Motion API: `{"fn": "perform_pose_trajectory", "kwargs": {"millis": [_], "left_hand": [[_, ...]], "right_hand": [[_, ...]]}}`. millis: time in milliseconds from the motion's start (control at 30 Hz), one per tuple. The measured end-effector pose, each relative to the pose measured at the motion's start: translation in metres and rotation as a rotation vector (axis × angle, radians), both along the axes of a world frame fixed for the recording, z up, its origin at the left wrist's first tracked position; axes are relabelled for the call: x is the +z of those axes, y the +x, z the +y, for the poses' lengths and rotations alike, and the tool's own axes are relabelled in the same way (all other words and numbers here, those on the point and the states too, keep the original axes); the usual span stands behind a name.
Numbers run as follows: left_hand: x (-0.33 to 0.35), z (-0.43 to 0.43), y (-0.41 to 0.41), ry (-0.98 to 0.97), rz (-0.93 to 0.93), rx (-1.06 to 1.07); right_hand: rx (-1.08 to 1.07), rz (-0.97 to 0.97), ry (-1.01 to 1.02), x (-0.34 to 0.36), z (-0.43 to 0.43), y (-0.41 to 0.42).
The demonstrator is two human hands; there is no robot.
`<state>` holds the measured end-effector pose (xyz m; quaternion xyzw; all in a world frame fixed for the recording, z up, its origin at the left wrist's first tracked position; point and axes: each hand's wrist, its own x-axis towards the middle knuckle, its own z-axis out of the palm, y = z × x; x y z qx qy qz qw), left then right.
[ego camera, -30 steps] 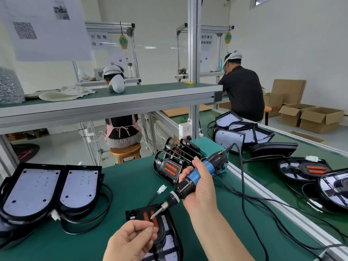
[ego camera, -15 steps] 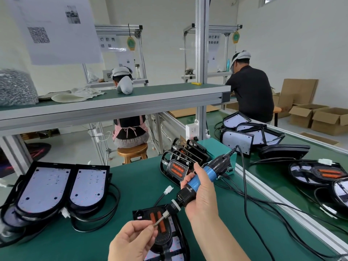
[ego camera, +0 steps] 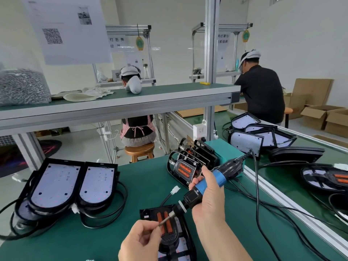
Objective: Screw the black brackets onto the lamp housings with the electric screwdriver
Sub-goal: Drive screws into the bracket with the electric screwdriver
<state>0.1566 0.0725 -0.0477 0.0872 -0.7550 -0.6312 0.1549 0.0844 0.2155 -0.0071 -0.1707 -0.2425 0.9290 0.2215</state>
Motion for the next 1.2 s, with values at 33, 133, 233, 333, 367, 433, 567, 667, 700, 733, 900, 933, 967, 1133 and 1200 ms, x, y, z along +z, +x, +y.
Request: {"fn": "perform_pose_trajectory", "kwargs": {"millis": [33, 133, 233, 333, 367, 433, 567, 667, 700, 733, 900, 933, 967, 1133, 1200], "left_hand": [[0.000, 0.001, 0.001, 0.003, 0.016, 0.015], [0.001, 0.001, 0.002, 0.109, 0.026, 0.003], [0.000, -0.001, 0.003, 0.151, 0.024, -0.061], [-0.007, -0.001, 0.002, -0.006, 0.114, -0.030], [-0.008, 0.000, 0.003, -0.063, 0.155, -0.023], [-0.011, -0.001, 0.004, -0.162, 0.228, -0.022], [-0.014, -0.004, 0.001, -0.218, 0.280, -0.046], [-0.012, -0.005, -0.002, -0.162, 0.251, -0.078], [-0.011, -0.006, -0.003, -0.151, 0.232, -0.087], [-0.011, -0.007, -0.004, -0.150, 0.218, -0.104], [-0.008, -0.005, -0.005, -0.133, 0.184, -0.155], [-0.007, -0.004, -0.005, -0.138, 0.185, -0.154], [-0.007, -0.004, -0.005, -0.144, 0.190, -0.151], [-0.006, -0.005, -0.006, -0.174, 0.200, -0.133], [-0.007, -0.007, -0.007, -0.196, 0.202, -0.124]], "right_hand": [[-0.001, -0.008, 0.002, 0.000, 0.000, 0.000], [0.007, -0.037, -0.006, -0.003, 0.001, 0.000], [0.008, -0.057, 0.008, -0.006, 0.002, 0.000], [0.009, -0.063, -0.035, -0.007, 0.001, 0.002], [0.010, -0.074, -0.052, -0.006, 0.001, 0.002], [0.017, -0.091, -0.083, -0.006, 0.002, 0.002], [0.025, -0.111, -0.130, -0.006, 0.004, 0.002], [0.026, -0.113, -0.125, -0.005, 0.006, 0.002], [0.025, -0.109, -0.113, -0.004, 0.006, 0.002], [0.023, -0.104, -0.098, -0.004, 0.007, 0.001], [0.010, -0.076, -0.042, -0.001, 0.007, -0.002], [0.010, -0.072, -0.028, -0.001, 0.006, -0.003], [0.010, -0.071, -0.014, -0.001, 0.005, -0.004], [0.001, -0.057, -0.016, 0.000, 0.005, -0.005], [0.002, -0.057, -0.009, 0.000, 0.006, -0.005]]}}
